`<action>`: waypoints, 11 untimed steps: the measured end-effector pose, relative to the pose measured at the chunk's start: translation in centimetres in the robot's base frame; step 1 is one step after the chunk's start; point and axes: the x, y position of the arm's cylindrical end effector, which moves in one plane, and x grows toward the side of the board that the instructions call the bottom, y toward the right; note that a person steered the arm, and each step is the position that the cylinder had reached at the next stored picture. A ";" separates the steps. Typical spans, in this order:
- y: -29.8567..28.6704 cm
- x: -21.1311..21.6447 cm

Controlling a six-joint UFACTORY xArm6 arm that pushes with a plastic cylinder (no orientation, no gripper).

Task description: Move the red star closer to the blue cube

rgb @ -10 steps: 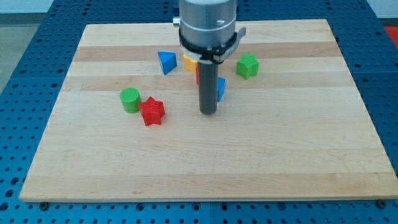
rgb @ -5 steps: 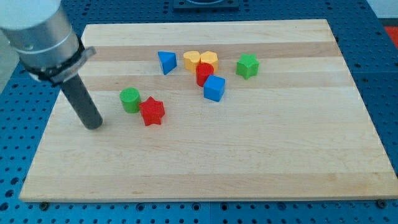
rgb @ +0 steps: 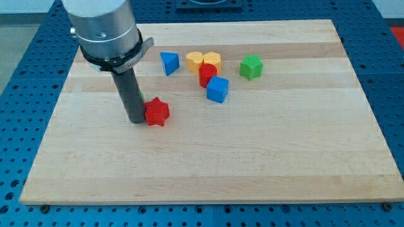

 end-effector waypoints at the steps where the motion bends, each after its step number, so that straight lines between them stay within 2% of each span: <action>1: 1.9 -0.3; 2: 4.8 -1.6; 4: 4.4 -3.6; 11: 10.2 -2.9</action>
